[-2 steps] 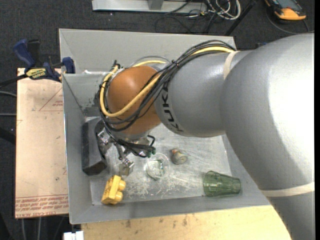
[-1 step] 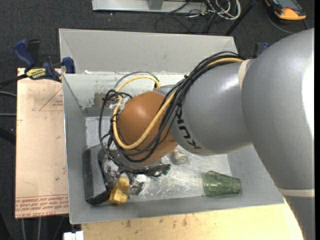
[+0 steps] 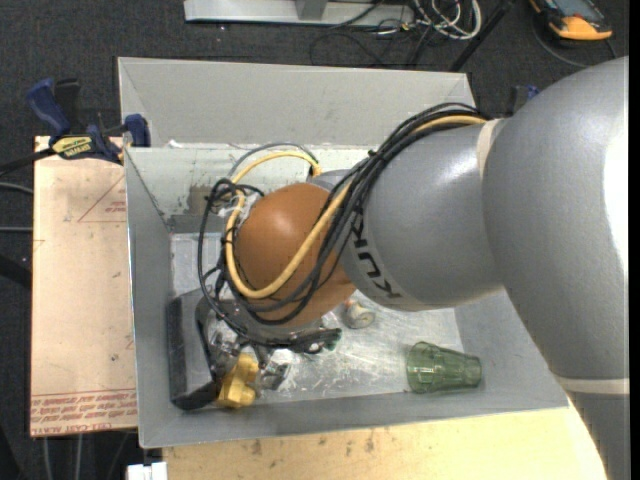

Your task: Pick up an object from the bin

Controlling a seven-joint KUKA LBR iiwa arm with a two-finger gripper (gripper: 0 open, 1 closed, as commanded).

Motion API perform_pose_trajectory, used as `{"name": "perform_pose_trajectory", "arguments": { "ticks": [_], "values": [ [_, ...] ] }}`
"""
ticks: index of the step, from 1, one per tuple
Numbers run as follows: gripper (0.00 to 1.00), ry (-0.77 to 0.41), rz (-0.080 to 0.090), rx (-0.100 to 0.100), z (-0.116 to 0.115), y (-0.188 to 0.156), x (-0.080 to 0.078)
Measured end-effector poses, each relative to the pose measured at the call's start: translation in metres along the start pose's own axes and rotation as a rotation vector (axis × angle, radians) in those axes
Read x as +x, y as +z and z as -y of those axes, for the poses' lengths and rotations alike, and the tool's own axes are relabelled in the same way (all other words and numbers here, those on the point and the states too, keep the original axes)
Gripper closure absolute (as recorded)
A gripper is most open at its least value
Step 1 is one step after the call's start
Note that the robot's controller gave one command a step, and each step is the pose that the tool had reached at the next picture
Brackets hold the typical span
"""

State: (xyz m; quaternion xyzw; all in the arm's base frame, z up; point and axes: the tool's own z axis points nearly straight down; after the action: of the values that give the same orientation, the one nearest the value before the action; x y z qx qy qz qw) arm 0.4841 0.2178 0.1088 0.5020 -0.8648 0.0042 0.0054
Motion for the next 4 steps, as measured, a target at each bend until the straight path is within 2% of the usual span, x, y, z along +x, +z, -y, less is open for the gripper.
{"name": "perform_pose_trajectory", "arguments": {
  "ticks": [1, 4],
  "values": [
    [1.0, 0.035, -0.005, 0.006, 0.0072, 0.0183, -0.0018],
    [1.0, 0.036, -0.004, 0.008, 0.0086, 0.0214, 0.0003]
  ]
}}
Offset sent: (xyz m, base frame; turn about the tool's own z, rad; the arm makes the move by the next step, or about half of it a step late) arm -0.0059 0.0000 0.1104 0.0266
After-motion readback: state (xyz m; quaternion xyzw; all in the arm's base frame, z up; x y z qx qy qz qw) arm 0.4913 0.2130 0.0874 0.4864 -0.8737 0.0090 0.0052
